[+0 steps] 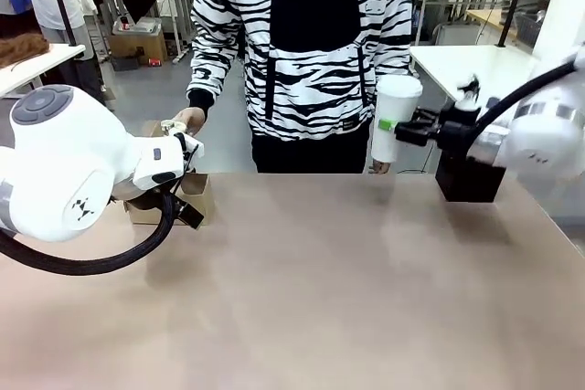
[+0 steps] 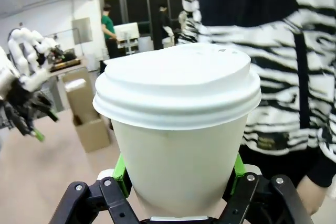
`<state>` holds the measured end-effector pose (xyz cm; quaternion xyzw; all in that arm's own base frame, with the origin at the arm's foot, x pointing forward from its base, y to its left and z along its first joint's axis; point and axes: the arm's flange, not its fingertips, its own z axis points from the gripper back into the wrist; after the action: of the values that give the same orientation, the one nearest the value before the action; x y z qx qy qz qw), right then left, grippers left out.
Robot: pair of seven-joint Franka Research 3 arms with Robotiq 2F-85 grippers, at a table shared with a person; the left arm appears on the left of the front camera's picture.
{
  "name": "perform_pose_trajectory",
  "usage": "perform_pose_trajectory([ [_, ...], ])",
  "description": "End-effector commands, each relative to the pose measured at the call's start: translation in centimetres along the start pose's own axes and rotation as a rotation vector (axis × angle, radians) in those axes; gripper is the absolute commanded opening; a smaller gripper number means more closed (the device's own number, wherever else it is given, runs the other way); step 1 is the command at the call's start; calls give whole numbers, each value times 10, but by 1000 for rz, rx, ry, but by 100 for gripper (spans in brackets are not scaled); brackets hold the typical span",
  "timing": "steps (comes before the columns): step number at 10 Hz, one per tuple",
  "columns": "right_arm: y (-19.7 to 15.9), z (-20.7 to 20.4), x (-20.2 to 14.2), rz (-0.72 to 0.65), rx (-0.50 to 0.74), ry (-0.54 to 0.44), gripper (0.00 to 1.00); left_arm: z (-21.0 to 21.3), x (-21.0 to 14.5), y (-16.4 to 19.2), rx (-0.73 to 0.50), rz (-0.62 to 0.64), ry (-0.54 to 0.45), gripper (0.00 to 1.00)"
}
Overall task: Pour a drink into a cup and package it in a carrier.
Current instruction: When a person places the Paper Cup Lid on the 600 ml Paper Cup , lift the 600 ml Paper Cup.
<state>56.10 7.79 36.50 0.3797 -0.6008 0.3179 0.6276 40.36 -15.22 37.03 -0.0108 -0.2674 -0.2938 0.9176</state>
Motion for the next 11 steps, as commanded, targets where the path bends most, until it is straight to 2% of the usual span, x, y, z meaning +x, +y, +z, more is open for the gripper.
perform_pose_trajectory([
  [1,36,14,55,-56,5,81,81,0,0,0,-2,1,-1,100],
  [4,99,37,143,-27,1,53,81,0,0,0,-2,1,-1,100],
  [6,125,46,174,-8,-12,28,81,0,0,0,-2,1,-1,100],
  [11,130,43,183,14,4,3,81,0,0,0,-2,1,-1,100],
])
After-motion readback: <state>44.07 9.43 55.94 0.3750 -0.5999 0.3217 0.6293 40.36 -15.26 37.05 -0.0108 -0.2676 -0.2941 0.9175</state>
